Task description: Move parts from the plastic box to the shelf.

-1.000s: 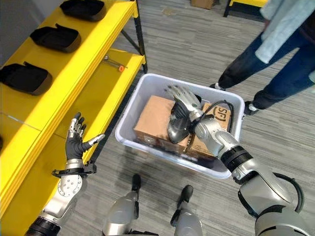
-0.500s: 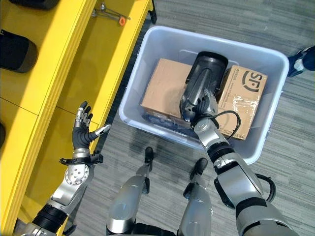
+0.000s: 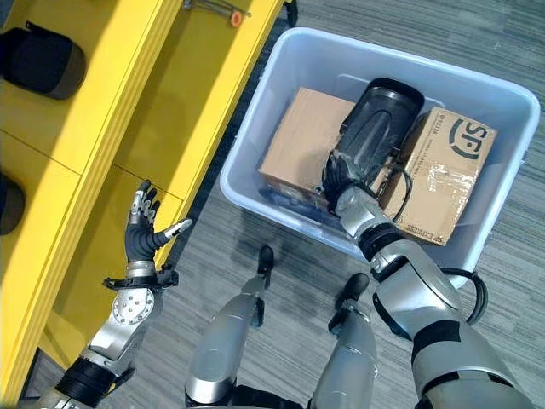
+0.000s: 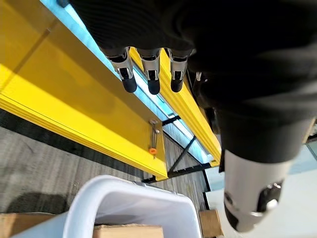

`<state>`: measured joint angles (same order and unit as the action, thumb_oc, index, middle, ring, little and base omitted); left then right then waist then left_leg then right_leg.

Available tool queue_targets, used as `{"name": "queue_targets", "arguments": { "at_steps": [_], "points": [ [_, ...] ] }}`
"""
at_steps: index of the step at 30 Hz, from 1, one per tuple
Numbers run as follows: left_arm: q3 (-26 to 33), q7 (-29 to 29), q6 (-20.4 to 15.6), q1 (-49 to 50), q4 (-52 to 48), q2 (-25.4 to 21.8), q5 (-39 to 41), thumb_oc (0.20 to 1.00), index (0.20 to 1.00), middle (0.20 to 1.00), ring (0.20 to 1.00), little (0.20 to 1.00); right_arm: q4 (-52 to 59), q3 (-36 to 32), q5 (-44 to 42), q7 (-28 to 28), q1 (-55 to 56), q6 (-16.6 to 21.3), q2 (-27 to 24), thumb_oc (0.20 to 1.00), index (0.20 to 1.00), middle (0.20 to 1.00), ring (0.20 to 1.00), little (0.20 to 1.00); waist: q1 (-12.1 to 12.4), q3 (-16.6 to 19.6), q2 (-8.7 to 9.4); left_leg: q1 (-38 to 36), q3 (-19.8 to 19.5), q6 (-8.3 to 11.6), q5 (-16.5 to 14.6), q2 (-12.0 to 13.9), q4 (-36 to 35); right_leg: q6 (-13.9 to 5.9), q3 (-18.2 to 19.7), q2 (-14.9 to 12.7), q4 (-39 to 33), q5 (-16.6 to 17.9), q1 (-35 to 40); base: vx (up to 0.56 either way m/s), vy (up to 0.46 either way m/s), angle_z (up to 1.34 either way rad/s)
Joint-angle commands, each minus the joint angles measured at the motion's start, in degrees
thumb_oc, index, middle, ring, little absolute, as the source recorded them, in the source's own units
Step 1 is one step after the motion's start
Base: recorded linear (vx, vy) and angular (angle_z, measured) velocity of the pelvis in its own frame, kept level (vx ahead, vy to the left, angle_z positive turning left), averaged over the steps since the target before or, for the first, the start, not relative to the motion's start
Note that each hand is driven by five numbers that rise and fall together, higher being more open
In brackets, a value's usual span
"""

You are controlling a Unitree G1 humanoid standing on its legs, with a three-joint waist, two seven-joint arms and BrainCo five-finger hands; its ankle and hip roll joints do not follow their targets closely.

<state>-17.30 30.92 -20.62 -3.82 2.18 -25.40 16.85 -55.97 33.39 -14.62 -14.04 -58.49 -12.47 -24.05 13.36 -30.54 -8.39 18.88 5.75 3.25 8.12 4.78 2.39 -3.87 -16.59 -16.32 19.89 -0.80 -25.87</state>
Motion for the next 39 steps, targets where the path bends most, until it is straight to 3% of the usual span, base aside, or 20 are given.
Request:
{"name": "queue_targets", "arguments": {
  "at_steps": [1, 3, 5, 8, 10, 12, 13, 14, 15, 17, 19, 22, 24, 27, 28, 32, 33, 36, 38, 39],
  "points": [
    [0.5, -1.8, -1.7, 0.6, -6.2, -2.0, 0.3, 1.000, 1.000, 1.000, 1.000, 1.000, 0.0, -3.3, -18.3, -0.3, -2.3, 9.9, 2.6, 1.000, 1.000, 1.000, 1.000, 1.000, 0.9, 0.7, 0.95, 2.6, 0.3, 0.74, -5.6, 1.3, 5.6, -1.11, -1.8, 0.0, -2.3, -0.8, 2.8, 0.03, 0.016, -0.05],
    [0.2, -1.2, -1.4, 0.4, -6.7, -2.0, 0.6, 1.000, 1.000, 1.000, 1.000, 1.000, -0.7, -8.7, -29.6, 1.2, -2.5, 9.4, 5.2, 1.000, 1.000, 1.000, 1.000, 1.000, 0.9, 0.7, 0.76, 2.5, 0.3, 0.82, -5.8, 1.2, 5.8, -0.92, -1.7, 0.1, -2.0, -1.2, 2.9, 0.01, 0.012, -0.02],
    [-0.3, -0.4, -1.0, 0.1, -6.8, -1.7, 0.4, 1.000, 1.000, 1.000, 1.000, 1.000, -1.7, -11.8, -32.4, 0.0, -2.4, 9.3, 6.6, 1.000, 1.000, 1.000, 1.000, 1.000, 0.8, 0.7, 0.56, 2.2, 0.3, 0.84, -5.9, 1.1, 5.9, -0.78, -1.5, 0.2, -1.8, -1.4, 3.1, 0.02, 0.034, 0.01],
    [-0.4, -0.2, -1.7, -0.1, -6.2, -1.6, 1.1, 1.000, 1.000, 1.000, 1.000, 1.000, -2.4, -12.4, -21.4, -4.9, -2.6, 9.2, 6.7, 1.000, 1.000, 1.000, 1.000, 1.000, 0.5, 0.7, 0.36, 2.3, 0.6, 0.86, -5.9, 1.0, 5.7, -0.74, -1.1, 0.1, -1.7, -1.4, 2.8, 0.00, 0.042, 0.00],
    [-0.4, -0.3, -2.2, 0.0, -5.9, -1.4, 1.3, 1.000, 1.000, 1.000, 1.000, 1.000, -2.1, -11.8, -12.5, -6.2, -2.2, 6.5, 5.4, 1.000, 1.000, 1.000, 1.000, 1.000, 0.3, 0.7, 0.28, 2.6, 0.6, 0.85, -5.9, 1.1, 5.8, -0.72, -0.9, 0.1, -1.4, -1.4, 2.4, 0.00, 0.049, 0.00],
    [-0.7, -0.2, -2.2, -0.1, -5.8, -1.3, 1.3, 1.000, 1.000, 1.000, 1.000, 1.000, -2.4, -11.1, -17.1, -4.4, -1.8, 2.1, 4.6, 1.000, 1.000, 1.000, 1.000, 1.000, 0.1, 0.7, 0.31, 2.9, 0.7, 0.93, -5.9, 1.1, 6.2, -0.72, -0.8, 0.0, -1.1, -1.5, 2.2, 0.00, 0.000, 0.00],
    [-1.2, 0.4, -2.4, 0.0, -5.5, -1.0, 0.8, 1.000, 1.000, 1.000, 1.000, 1.000, -2.4, -10.5, -29.4, -1.1, -0.8, 2.0, 4.8, 1.000, 1.000, 1.000, 1.000, 1.000, 0.1, 0.7, 0.45, 3.1, 0.8, 0.99, -5.8, 1.3, 6.3, -0.66, -0.7, 0.1, -1.0, -1.5, 2.1, 0.01, -0.006, 0.04],
    [-1.2, 0.6, -2.0, 0.1, -5.9, -1.1, 1.0, 1.000, 1.000, 1.000, 1.000, 1.000, -2.6, -10.7, -33.1, -0.1, -0.4, 1.8, 5.0, 1.000, 1.000, 1.000, 1.000, 1.000, 0.1, 0.7, 0.48, 3.1, 0.6, 1.02, -5.9, 1.3, 6.4, -0.62, -0.8, 0.2, -1.0, -1.6, 2.1, 0.01, -0.011, 0.06],
    [-1.3, 0.9, -2.0, 0.0, -5.8, -1.2, 1.1, 1.000, 1.000, 1.000, 1.000, 1.000, -2.7, -11.0, -37.2, 0.9, 0.2, 2.4, 5.7, 1.000, 1.000, 1.000, 1.000, 1.000, 0.1, 0.7, 0.56, 3.2, 0.8, 1.03, -5.9, 1.4, 6.5, -0.60, -0.7, 0.2, -1.0, -1.7, 2.0, 0.01, -0.013, 0.04],
    [-1.8, 1.7, -2.2, -0.4, -5.3, -1.1, 0.3, 1.000, 1.000, 1.000, 1.000, 1.000, -2.3, -13.4, -54.1, 6.5, 0.2, 3.9, 8.9, 1.000, 1.000, 1.000, 1.000, 1.000, 0.2, 0.7, 0.54, 3.2, 1.1, 1.04, -5.9, 1.7, 6.7, -0.50, -0.6, 0.4, -0.6, -1.8, 1.8, 0.02, -0.010, -0.07],
    [-2.7, 2.5, -2.7, -0.7, -4.9, -1.0, 0.0, 1.000, 1.000, 1.000, 1.000, 1.000, -1.1, -15.7, -63.6, 8.1, -0.6, 5.0, 11.2, 1.000, 1.000, 1.000, 1.000, 1.000, 0.2, 0.7, 0.30, 3.0, 1.2, 1.08, -5.8, 1.7, 6.6, -0.51, -0.5, 0.5, -0.6, -1.9, 1.9, 0.02, 0.002, -0.08],
    [-3.6, 3.5, -3.3, -0.6, -4.5, -1.0, -0.5, 1.000, 1.000, 1.000, 1.000, 1.000, 1.7, -16.5, -68.5, 9.9, -1.2, 6.3, 13.5, 1.000, 1.000, 1.000, 1.000, 1.000, 0.3, 0.7, 0.05, 3.0, 1.3, 1.11, -5.7, 1.6, 6.5, -0.49, -0.4, 0.6, -0.7, -1.8, 2.0, 0.00, 0.000, 0.00],
    [-4.4, 3.9, -4.3, 0.1, -4.5, -0.9, -1.1, 1.000, 1.000, 1.000, 1.000, 1.000, 9.2, -14.7, -72.9, 10.3, 0.4, 10.9, 17.0, 1.000, 1.000, 1.000, 1.000, 1.000, 0.2, 0.7, -0.01, 2.8, 1.6, 1.02, -5.3, 1.4, 6.0, -0.51, -0.2, 0.7, -1.2, -1.5, 2.2, -0.01, 0.015, -0.02],
    [-4.7, 4.6, -5.3, 1.0, -5.2, -1.2, -1.0, 1.000, 1.000, 1.000, 1.000, 1.000, 15.1, -11.5, -64.9, 7.1, 2.3, 10.6, 18.8, 1.000, 1.000, 1.000, 1.000, 1.000, -0.1, 0.7, 0.03, 2.7, 1.8, 1.05, -5.1, 1.4, 5.9, -0.51, -0.1, 0.8, -1.7, -1.2, 2.3, -0.01, 0.034, -0.02],
    [-4.9, 4.6, -5.4, 1.1, -5.1, -0.9, -1.1, 1.000, 1.000, 1.000, 1.000, 1.000, 18.2, -8.4, -65.6, 3.1, 3.9, 11.7, 20.6, 1.000, 1.000, 1.000, 1.000, 1.000, -0.2, 0.7, 0.08, 2.8, 2.0, 1.11, -4.9, 1.4, 5.7, -0.46, 0.0, 0.9, -2.0, -1.0, 2.3, -0.01, 0.058, 0.01],
    [-5.3, 5.1, -6.0, 1.6, -5.2, -0.5, -0.7, 1.000, 1.000, 1.000, 1.000, 1.000, 19.4, -7.0, -72.8, 6.5, 6.1, 14.9, 22.1, 1.000, 1.000, 1.000, 1.000, 1.000, 0.0, 0.7, 0.11, 3.1, 2.1, 1.02, -4.6, 1.6, 5.6, -0.52, -0.1, 0.9, -2.0, -0.8, 2.0, -0.01, 0.065, 0.01],
    [-5.9, 5.8, -6.6, 1.6, -5.0, -0.3, -1.3, 1.000, 1.000, 1.000, 1.000, 1.000, 20.6, -6.2, -75.3, 7.2, 6.4, 18.6, 23.3, 1.000, 1.000, 1.000, 1.000, 1.000, 0.2, 0.7, 0.17, 3.4, 2.2, 0.89, -4.5, 1.6, 5.7, -0.54, -0.2, 1.0, -1.9, -0.7, 1.8, -0.01, 0.047, 0.03],
    [-6.5, 6.8, -6.5, 1.5, -5.6, -0.2, -2.0, 1.000, 1.000, 1.000, 1.000, 1.000, 22.8, -6.0, -78.4, 10.3, 6.6, 23.7, 24.0, 1.000, 1.000, 1.000, 1.000, 1.000, 0.3, 0.7, 0.26, 3.5, 2.1, 0.65, -4.4, 1.5, 5.5, -0.72, -0.3, 0.9, -1.7, -0.6, 1.8, -0.01, 0.026, 0.01],
    [-6.7, 7.4, -6.5, 1.6, -5.8, -0.3, -2.1, 1.000, 1.000, 1.000, 1.000, 1.000, 23.9, -6.1, -74.9, 11.3, 6.1, 24.9, 23.5, 1.000, 1.000, 1.000, 1.000, 1.000, 0.3, 0.7, 0.30, 3.4, 2.0, 0.57, -4.3, 1.4, 5.3, -0.76, -0.3, 1.0, -1.7, -0.6, 2.0, 0.00, 0.016, 0.01],
    [-6.8, 7.2, -6.1, 1.9, -6.6, -0.8, -1.8, 1.000, 1.000, 1.000, 1.000, 1.000, 24.8, -6.1, -61.3, 8.4, 5.6, 24.9, 22.3, 1.000, 1.000, 1.000, 1.000, 1.000, 0.4, 0.7, 0.38, 3.4, 1.8, 0.58, -4.3, 1.2, 5.3, -0.83, -0.5, 1.0, -1.8, -0.7, 2.3, 0.00, 0.000, 0.00]
  ]
}}
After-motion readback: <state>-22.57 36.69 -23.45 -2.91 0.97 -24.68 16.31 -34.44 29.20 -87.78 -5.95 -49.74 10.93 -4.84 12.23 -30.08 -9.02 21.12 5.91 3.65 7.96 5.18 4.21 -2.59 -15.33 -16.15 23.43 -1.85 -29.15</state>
